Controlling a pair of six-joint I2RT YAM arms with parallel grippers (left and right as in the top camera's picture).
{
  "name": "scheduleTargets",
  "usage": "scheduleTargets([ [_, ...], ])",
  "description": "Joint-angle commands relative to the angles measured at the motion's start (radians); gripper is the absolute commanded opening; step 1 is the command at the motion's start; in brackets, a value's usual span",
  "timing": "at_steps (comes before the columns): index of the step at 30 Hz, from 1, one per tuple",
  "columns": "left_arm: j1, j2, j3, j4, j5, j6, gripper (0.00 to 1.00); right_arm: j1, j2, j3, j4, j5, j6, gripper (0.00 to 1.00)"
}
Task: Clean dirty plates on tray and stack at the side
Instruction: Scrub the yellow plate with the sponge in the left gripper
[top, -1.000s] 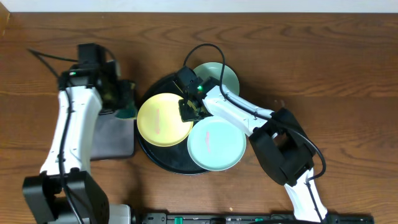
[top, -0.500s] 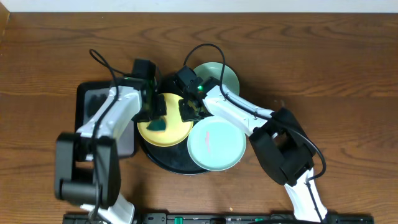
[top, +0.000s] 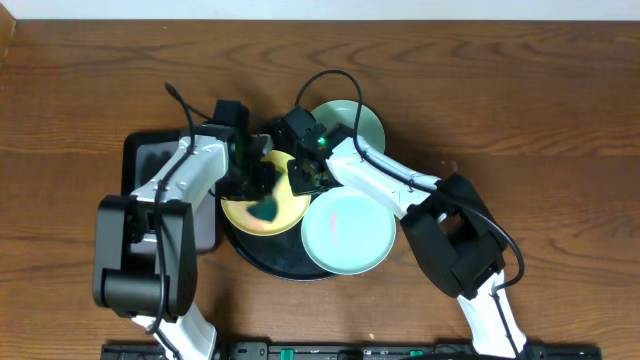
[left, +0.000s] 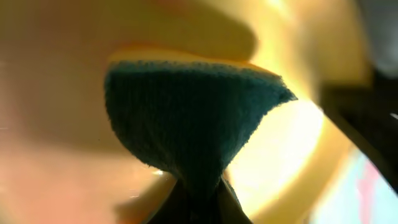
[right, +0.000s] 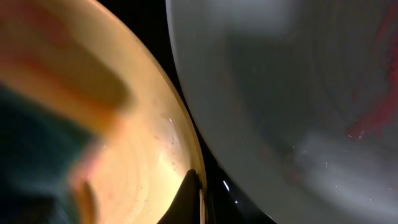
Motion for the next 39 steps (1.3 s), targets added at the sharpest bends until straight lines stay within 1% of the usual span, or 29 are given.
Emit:
scheduleTargets([
  [1, -0.014, 0.029, -0.008, -0.009, 0.175, 0.130, 0.08, 0.001, 0.045, -0.006, -0.010, 0.018, -0.024, 0.01],
  [2, -0.013, 0.029, -0.008, -0.001, 0.143, 0.103, 0.07, 0.001, 0.045, -0.006, -0.010, 0.018, -0.024, 0.01],
  [4, -0.013, 0.029, -0.007, 0.018, -0.021, -0.048, 0.07, 0.001, 0.045, -0.006, -0.010, 0.018, -0.024, 0.02],
  [6, -0.013, 0.029, -0.005, 0.018, -0.267, -0.282, 0.07, 0.001, 0.045, -0.006, -0.009, 0.018, -0.024, 0.02],
  [8, -0.013, 0.028, -0.003, -0.019, -0.478, -0.510, 0.07, 0.001, 0.045, -0.006, -0.009, 0.018, -0.024, 0.02],
  [9, -0.013, 0.028, -0.002, -0.033, -0.534, -0.567, 0.07, 0.001, 0.045, -0.006, -0.009, 0.018, -0.024, 0.02],
  [10, -0.013, 0.028, -0.002, -0.037, -0.569, -0.599, 0.07, 0.001, 0.045, -0.006, -0.009, 0.018, -0.024, 0.03],
  [15, -0.013, 0.028, 0.000, -0.032, -0.576, -0.602, 0.07, 0.001, 0.045, -0.006, -0.009, 0.018, -0.024, 0.03],
  [16, -0.013, 0.028, 0.000, -0.033, -0.570, -0.599, 0.07, 0.001, 0.045, -0.006, -0.009, 0.018, -0.024, 0.03],
  [17, -0.013, 0.028, 0.001, -0.033, -0.540, -0.573, 0.07, 0.001, 0.045, -0.006, -0.009, 0.018, -0.024, 0.03],
  [20, -0.013, 0.027, 0.000, -0.011, -0.316, -0.359, 0.07, 0.001, 0.045, -0.006, -0.010, 0.018, -0.024, 0.03],
  [23, -0.013, 0.027, 0.000, 0.000, -0.016, -0.098, 0.07, 0.001, 0.045, -0.006, -0.009, 0.018, -0.024, 0.03],
  [25, -0.013, 0.027, 0.000, 0.000, 0.117, 0.006, 0.07, 0.001, 0.045, -0.006, -0.009, 0.018, -0.024, 0.03],
  [27, -0.013, 0.027, 0.000, 0.008, 0.149, 0.021, 0.07, 0.001, 0.045, -0.006, -0.010, 0.018, -0.024, 0.03],
  [30, -0.012, 0.027, 0.000, 0.055, 0.142, 0.019, 0.08, 0.001, 0.045, -0.006, -0.010, 0.018, -0.024, 0.03],
  [32, -0.012, 0.027, 0.000, 0.101, 0.092, -0.029, 0.07, 0.001, 0.045, -0.006, -0.009, 0.018, -0.024, 0.03],
  [35, -0.012, 0.027, 0.000, 0.166, -0.081, -0.152, 0.07, 0.001, 0.045, -0.006, -0.010, 0.018, -0.024, 0.03],
  [37, -0.012, 0.027, 0.000, 0.188, -0.223, -0.228, 0.07, 0.001, 0.045, -0.006, -0.010, 0.018, -0.024, 0.03],
  [39, -0.012, 0.027, 0.000, 0.182, -0.394, -0.327, 0.08, 0.001, 0.045, -0.006, -0.010, 0.018, -0.025, 0.03],
])
